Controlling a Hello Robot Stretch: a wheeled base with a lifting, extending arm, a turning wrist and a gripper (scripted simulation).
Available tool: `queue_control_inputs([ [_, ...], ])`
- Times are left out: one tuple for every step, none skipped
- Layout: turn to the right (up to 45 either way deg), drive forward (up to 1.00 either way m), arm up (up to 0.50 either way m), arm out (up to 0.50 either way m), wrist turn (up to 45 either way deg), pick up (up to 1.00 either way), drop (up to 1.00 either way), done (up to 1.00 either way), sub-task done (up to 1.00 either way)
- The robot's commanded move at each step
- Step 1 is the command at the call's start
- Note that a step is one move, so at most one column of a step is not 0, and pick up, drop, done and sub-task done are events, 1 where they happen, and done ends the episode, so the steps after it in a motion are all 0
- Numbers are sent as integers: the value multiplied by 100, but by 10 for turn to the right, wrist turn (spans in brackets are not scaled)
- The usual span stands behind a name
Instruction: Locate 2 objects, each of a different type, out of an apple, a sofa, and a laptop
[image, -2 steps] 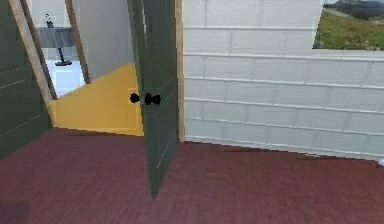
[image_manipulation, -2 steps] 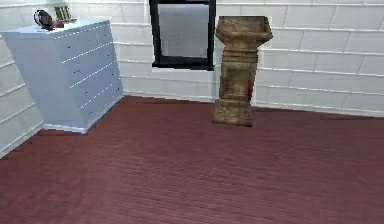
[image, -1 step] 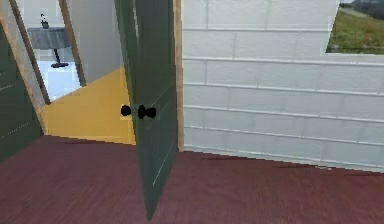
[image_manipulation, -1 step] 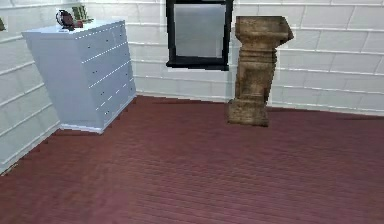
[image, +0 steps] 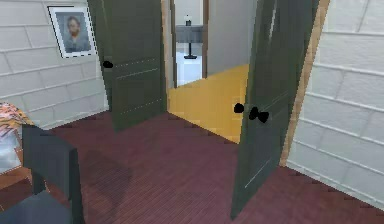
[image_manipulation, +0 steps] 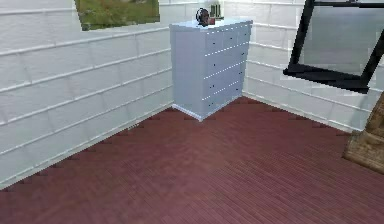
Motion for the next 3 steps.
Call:
queue_control_inputs([
  [0,100,0,0,0,0,0,0,0],
  [-300,0,0,0,0,0,0,0,0],
  [-30,0,0,0,0,0,0,0,0],
])
